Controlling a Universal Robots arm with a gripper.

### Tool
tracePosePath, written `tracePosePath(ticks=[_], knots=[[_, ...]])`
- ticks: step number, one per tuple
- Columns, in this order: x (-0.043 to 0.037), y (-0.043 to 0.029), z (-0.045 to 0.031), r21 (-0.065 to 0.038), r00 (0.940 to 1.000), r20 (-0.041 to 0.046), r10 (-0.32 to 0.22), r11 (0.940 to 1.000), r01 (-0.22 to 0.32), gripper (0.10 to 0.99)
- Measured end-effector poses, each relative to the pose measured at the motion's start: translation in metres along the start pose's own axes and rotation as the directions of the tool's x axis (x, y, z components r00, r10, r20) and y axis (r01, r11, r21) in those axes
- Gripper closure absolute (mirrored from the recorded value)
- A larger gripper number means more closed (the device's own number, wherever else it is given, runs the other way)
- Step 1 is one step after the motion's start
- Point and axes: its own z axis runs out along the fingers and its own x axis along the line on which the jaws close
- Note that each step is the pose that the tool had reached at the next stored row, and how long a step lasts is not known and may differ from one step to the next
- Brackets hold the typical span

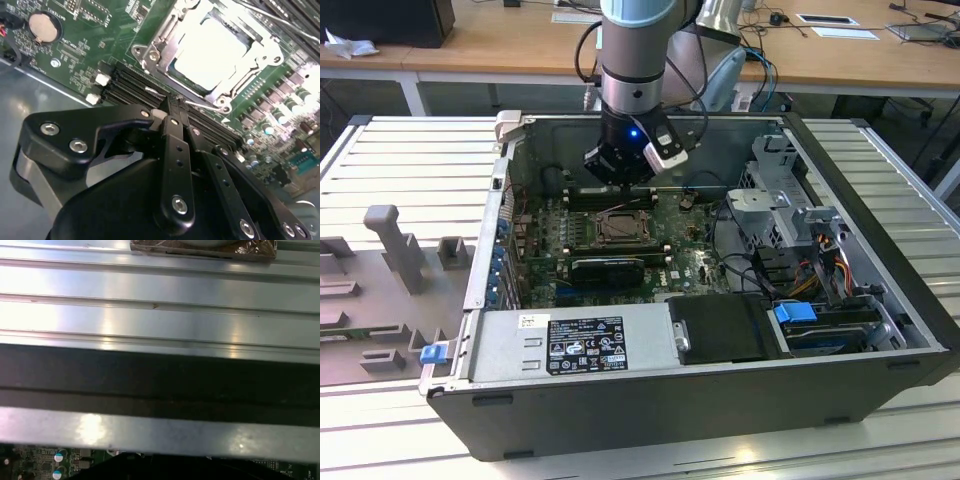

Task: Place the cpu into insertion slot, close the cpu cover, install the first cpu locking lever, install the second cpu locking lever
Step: 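Install the first cpu locking lever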

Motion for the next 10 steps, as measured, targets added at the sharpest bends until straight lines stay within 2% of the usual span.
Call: tracePosePath(ticks=[7, 10], knots=[[-0.0079, -0.0009, 0.0063, 0.0, 1.0, 0.0, 0.0, 1.0, 0.0, 0.98], [-0.0089, -0.001, 0.0096, 0.0, 1.0, 0.0, 0.0, 1.0, 0.0, 0.98]])
